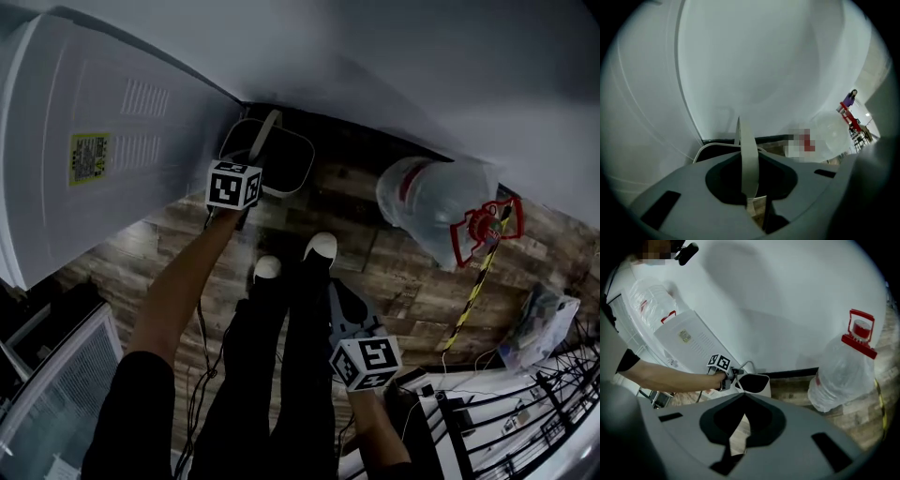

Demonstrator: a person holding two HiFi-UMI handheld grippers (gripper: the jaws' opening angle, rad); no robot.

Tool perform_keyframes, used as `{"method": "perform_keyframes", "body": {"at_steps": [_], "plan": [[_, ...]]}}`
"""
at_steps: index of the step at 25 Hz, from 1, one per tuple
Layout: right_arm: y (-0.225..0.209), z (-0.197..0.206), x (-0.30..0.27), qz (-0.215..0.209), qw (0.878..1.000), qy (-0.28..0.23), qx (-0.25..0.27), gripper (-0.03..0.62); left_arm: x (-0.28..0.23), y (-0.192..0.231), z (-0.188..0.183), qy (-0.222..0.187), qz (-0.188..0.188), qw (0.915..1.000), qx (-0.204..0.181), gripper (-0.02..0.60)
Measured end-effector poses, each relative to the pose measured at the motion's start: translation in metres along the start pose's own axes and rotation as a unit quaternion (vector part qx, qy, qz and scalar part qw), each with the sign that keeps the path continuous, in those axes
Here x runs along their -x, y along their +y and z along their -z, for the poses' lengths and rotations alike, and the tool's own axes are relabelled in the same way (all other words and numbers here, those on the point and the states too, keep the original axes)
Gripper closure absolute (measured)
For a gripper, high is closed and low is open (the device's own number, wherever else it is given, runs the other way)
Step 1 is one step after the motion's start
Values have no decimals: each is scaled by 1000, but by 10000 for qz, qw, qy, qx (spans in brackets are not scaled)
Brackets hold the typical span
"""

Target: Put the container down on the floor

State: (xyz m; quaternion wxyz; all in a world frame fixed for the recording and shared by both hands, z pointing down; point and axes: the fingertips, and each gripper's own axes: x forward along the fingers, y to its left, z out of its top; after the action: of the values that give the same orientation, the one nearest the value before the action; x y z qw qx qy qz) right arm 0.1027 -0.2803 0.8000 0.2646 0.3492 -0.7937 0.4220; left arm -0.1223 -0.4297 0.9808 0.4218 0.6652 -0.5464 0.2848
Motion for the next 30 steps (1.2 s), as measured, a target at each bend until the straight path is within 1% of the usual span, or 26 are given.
{"method": "perform_keyframes", "body": {"at_steps": [2, 4, 6, 8, 10, 12, 14, 16, 19, 21, 24, 26, 28, 30], "plan": [[-12, 7, -1, 88, 9999, 92, -78, 583, -10, 11, -11, -120, -102, 9996, 234, 526], [-19, 14, -2, 121, 9997, 209, -70, 583, -17, 23, -19, -223, -285, 9985, 408, 526], [-22, 19, -5, 119, 9994, 301, -75, 583, -23, 31, -20, -351, -457, 9977, 344, 526], [-24, 24, -9, 105, 9992, 391, -68, 583, -27, 35, -12, -573, -598, 9962, 251, 526], [-26, 27, -13, 84, 9989, 469, -53, 583, -26, 45, -4, -859, -792, 9923, 414, 528], [-25, 28, -18, 57, 9987, 504, -51, 583, -23, 58, -3, -993, -978, 9885, 583, 529], [-21, 31, -19, 25, 9985, 543, -52, 583, -20, 70, 4, -884, -1109, 9876, 676, 531], [-16, 34, -18, -9, 9982, 599, -40, 583, -16, 79, 18, -632, -1192, 9878, 777, 531], [-7, 36, -20, -68, 9977, 669, -6, 583, -12, 90, 44, -267, -1216, 9869, 1028, 531], [-3, 37, -21, -108, 9976, 686, 7, 583, -10, 92, 59, -118, -1222, 9860, 1130, 529], [2, 34, -23, -157, 9975, 686, 24, 583, -6, 92, 78, -13, -1229, 9843, 1267, 523], [5, 32, -24, -165, 9975, 678, 78, 583, 0, 95, 84, 4, -1290, 9825, 1342, 520], [5, 29, -24, -147, 9976, 668, 122, 583, 7, 97, 86, 17, -1384, 9814, 1328, 505], [7, 27, -24, -130, 9976, 666, 151, 583, 15, 94, 90, 24, -1377, 9820, 1290, 488]]}}
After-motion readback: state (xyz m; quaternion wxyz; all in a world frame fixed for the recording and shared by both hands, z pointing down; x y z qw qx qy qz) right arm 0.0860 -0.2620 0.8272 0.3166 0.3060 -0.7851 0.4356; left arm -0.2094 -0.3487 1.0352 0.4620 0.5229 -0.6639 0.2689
